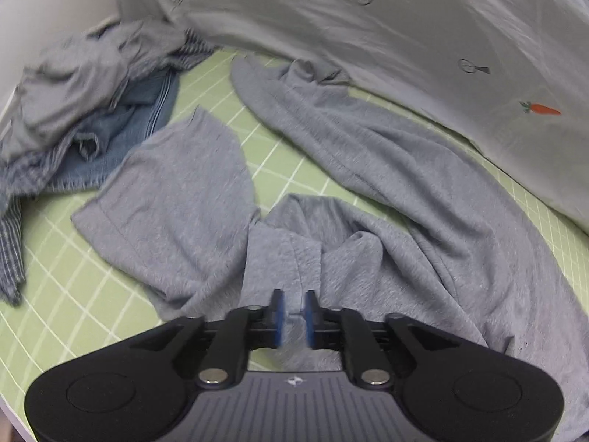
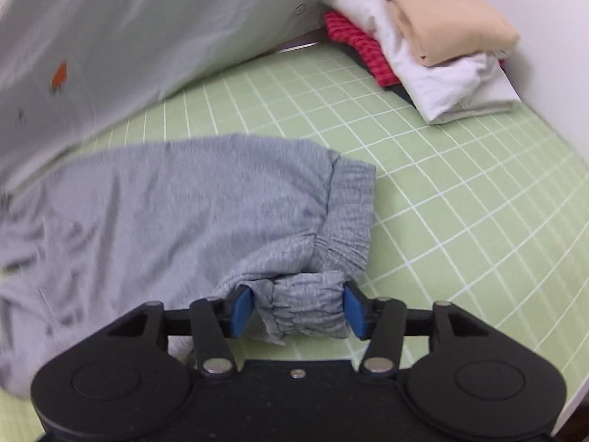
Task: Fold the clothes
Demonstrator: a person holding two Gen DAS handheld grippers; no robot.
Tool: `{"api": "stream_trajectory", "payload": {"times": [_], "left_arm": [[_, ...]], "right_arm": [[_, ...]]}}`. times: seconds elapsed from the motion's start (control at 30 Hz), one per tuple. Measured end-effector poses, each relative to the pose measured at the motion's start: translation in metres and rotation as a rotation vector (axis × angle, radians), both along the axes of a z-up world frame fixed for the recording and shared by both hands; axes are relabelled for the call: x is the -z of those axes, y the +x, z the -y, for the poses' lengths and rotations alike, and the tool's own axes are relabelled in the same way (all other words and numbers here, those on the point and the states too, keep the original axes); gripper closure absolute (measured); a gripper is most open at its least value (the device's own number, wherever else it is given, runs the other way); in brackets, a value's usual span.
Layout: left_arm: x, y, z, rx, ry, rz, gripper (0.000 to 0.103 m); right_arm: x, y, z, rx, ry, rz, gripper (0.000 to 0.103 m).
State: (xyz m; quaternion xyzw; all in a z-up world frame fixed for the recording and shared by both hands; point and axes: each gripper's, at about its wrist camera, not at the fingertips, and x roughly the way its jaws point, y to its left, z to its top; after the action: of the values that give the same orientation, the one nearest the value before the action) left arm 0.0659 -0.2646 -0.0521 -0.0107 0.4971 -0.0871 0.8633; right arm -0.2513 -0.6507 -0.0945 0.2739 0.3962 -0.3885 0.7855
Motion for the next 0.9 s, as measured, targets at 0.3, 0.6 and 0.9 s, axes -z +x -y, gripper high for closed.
{"api": "stream_trajectory", "payload": {"times": [0.3, 0.6, 0.9], "left_arm": [[-0.017, -0.027, 0.031, 0.098, 0.008, 0.061, 0.029], [-0.003, -0.085, 0.066, 0.180, 0.013, 0.009, 0.020], [0.022, -0.105, 0.118, 0.246, -0.036, -0.028, 0.021]], "right_arm": [[-0.022, -0.008, 0.007, 0.058, -0.080, 0.067, 0.026], [-0.034, -0.061, 0.005, 0.080, -0.058, 0.139, 0.012], [-0.011, -0.055, 0.038, 0.019, 0.089, 0.195, 0.013]]}}
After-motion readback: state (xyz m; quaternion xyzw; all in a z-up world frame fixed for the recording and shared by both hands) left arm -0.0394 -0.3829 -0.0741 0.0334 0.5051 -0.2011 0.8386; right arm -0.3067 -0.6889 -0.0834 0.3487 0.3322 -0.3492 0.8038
